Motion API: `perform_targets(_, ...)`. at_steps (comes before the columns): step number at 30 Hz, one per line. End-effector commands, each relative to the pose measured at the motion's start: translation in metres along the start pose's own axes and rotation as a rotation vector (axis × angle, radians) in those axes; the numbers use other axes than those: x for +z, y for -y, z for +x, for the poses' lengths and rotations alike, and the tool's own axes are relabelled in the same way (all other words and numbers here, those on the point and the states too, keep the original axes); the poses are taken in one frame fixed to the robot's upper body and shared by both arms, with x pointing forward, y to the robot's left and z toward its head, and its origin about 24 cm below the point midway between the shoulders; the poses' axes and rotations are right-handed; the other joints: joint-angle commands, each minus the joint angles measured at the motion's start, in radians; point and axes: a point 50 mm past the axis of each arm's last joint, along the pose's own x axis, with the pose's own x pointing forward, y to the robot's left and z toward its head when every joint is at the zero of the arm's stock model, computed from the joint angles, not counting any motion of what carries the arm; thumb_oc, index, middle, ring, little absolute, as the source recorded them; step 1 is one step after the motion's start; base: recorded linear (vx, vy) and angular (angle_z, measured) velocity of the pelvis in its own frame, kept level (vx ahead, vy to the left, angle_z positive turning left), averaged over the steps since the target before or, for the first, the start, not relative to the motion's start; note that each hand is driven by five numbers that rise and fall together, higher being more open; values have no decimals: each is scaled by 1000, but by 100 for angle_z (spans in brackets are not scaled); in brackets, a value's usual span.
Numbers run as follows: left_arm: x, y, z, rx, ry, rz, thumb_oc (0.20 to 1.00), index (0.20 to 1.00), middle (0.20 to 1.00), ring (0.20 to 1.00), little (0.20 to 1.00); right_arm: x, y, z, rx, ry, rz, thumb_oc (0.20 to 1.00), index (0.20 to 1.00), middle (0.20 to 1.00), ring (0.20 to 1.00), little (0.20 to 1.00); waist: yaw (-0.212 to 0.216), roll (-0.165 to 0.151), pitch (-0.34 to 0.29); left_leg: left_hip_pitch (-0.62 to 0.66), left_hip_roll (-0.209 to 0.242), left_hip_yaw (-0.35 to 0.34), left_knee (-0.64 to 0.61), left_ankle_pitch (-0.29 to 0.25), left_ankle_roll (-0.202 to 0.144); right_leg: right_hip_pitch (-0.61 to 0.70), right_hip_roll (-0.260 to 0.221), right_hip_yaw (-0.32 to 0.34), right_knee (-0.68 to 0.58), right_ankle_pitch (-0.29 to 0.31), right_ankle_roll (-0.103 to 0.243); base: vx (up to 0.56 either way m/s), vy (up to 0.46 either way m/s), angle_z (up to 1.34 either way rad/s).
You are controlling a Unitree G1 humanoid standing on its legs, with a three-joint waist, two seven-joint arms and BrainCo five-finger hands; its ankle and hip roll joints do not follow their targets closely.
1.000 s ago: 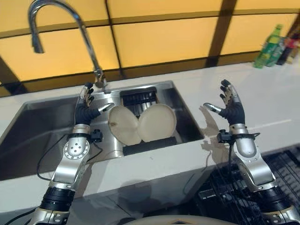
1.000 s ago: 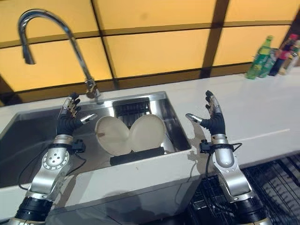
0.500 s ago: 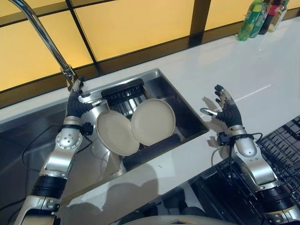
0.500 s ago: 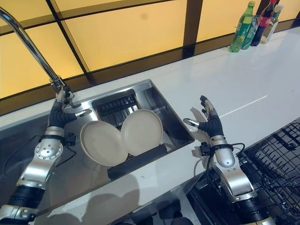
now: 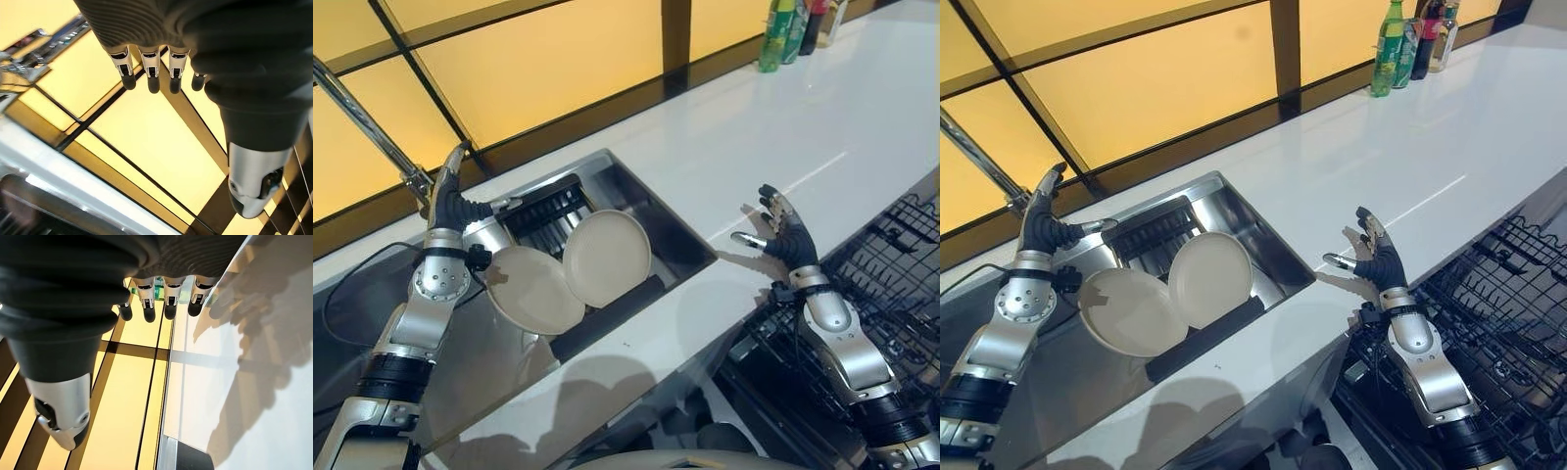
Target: Pick up plates and place into dishwasher.
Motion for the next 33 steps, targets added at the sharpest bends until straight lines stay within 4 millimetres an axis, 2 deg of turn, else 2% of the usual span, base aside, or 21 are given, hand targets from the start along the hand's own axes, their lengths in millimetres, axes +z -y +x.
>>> perform_targets(1, 9, -21, 16, -17, 51, 114, 1000, 1000, 1000, 1000, 1000, 15, 2, -5, 10, 94, 2, 1000, 1000, 1000, 1000, 1000, 8, -33, -65, -92, -65, -6, 107, -48, 29, -10, -56, -28, 37, 22, 48, 0, 0, 0)
perform_targets(2, 7, -20, 14, -62, 30, 145, 1000, 1000, 1000, 1000, 1000, 16, 4, -5, 6, 94, -1, 1000, 1000, 1000, 1000, 1000, 10, -31, -64, -91, -66, -7, 104, -47, 30, -11, -57, -30, 35, 23, 49, 0, 0, 0)
perform_targets(5, 1, -24, 10, -45, -1, 162, 1000, 1000, 1000, 1000, 1000, 17, 7, -6, -1, 94, -1, 1000, 1000, 1000, 1000, 1000, 14, -29, -66, -85, -67, -12, 97, -48, 31, -6, -58, -36, 30, 21, 51, 0, 0, 0)
perform_targets(11, 0, -48, 8, 111, -7, 183, 1000, 1000, 1000, 1000, 1000, 15, 5, -8, 2, 90, 10, 1000, 1000, 1000, 1000, 1000, 34, -35, -85, -83, -57, -28, 92, -39, 26, 5, -51, -56, 14, 26, 43, -23, -47, 2)
perform_targets(20, 0, -48, 8, 112, -7, 183, 1000, 1000, 1000, 1000, 1000, 15, 5, -8, 2, 90, 10, 1000, 1000, 1000, 1000, 1000, 33, -35, -85, -83, -57, -29, 91, -39, 26, 6, -51, -57, 13, 26, 43, -6, -14, 2)
perform_targets(21, 2, -67, 7, 214, 7, 183, 1000, 1000, 1000, 1000, 1000, 15, 6, -10, -7, 89, 17, 1000, 1000, 1000, 1000, 1000, 53, -44, -94, -76, -49, -46, 87, -36, 21, 22, -48, -81, 6, 18, 34, -53, -96, 0)
perform_targets(22, 2, -68, 6, 215, 5, 183, 1000, 1000, 1000, 1000, 1000, 15, 5, -10, -6, 90, 17, 1000, 1000, 1000, 1000, 1000, 50, -43, -97, -80, -48, -48, 86, -33, 20, 19, -48, -83, 3, 22, 34, -154, -176, 5)
perform_targets(24, -15, -102, -14, 313, -58, 274, 1000, 1000, 1000, 1000, 1000, 19, 11, -13, -20, 102, 20, 1000, 1000, 1000, 1000, 1000, 94, -45, -115, -81, -32, -87, 70, -13, 3, 42, -41, -140, -18, 12, 14, -214, -116, 24)
perform_targets(25, -15, -102, -15, 313, -59, 275, 1000, 1000, 1000, 1000, 1000, 19, 11, -13, -18, 102, 20, 1000, 1000, 1000, 1000, 1000, 92, -45, -117, -83, -32, -88, 70, -12, 3, 41, -41, -141, -19, 13, 14, -160, -30, 44)
perform_targets(29, -31, -109, -34, 288, -128, 342, 1000, 1000, 1000, 1000, 1000, 22, 13, -14, -9, 113, 11, 1000, 1000, 1000, 1000, 1000, 125, -46, -120, -89, -29, -116, 65, 0, -7, 50, -36, -169, -28, 7, 3, -78, 7, 41)
perform_targets(33, -30, -103, -39, 187, -95, 447, 1000, 1000, 1000, 1000, 1000, 24, 13, -13, -9, 115, 10, 1000, 1000, 1000, 1000, 1000, 146, -47, -117, -102, -29, -131, 74, 5, -14, 48, -33, -190, -23, 0, -3, -58, 11, 33)
